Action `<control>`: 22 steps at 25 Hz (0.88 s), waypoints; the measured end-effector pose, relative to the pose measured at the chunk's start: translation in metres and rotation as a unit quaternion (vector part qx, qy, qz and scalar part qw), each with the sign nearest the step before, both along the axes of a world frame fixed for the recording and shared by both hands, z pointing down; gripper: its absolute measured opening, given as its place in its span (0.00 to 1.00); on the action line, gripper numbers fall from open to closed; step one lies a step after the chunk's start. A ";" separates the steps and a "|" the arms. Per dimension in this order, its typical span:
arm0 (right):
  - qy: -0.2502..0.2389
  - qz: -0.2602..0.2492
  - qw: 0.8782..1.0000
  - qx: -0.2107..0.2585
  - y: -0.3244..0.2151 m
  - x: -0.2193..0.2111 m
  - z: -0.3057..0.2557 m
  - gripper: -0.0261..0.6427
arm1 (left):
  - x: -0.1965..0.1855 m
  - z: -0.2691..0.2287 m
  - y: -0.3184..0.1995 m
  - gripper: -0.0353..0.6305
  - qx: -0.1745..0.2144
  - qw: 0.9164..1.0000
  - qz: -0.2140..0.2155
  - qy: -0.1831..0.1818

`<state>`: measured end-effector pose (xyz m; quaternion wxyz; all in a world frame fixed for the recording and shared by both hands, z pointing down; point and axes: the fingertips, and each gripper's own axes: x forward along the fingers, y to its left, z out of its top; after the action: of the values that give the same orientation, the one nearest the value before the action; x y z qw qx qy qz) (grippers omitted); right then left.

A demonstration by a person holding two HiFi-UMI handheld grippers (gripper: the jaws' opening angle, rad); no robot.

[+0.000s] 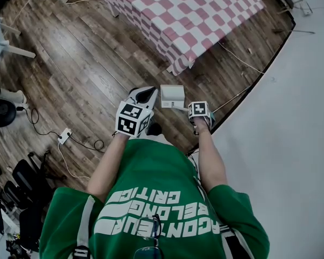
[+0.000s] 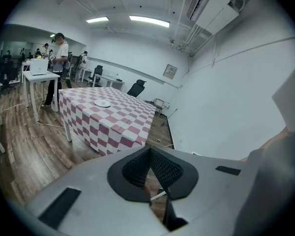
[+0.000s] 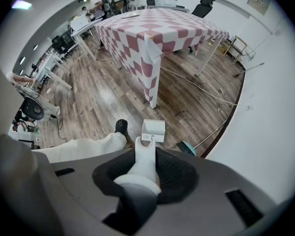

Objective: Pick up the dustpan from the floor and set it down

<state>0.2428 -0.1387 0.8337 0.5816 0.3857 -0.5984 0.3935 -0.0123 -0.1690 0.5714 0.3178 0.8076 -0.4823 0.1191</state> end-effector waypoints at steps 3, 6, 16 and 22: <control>0.000 -0.001 1.000 0.009 0.013 0.002 -0.002 0.20 | -0.004 -0.002 0.007 0.04 0.002 1.000 -0.006 0.000; 0.000 0.001 1.000 0.021 0.028 0.003 -0.002 0.20 | -0.005 -0.002 0.017 0.04 0.000 1.000 -0.014 0.000; -0.004 0.025 0.998 0.055 0.071 0.009 -0.007 0.20 | -0.013 -0.005 0.053 0.04 0.003 0.999 -0.035 -0.001; -0.020 0.015 0.998 0.061 0.091 0.012 -0.020 0.20 | -0.015 -0.001 0.074 0.04 0.000 0.999 -0.054 0.000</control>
<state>0.2551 -0.0477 0.8136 0.5388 0.4216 -0.6269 0.3727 -0.0275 -0.0948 0.5708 0.3241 0.7805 -0.5249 0.1015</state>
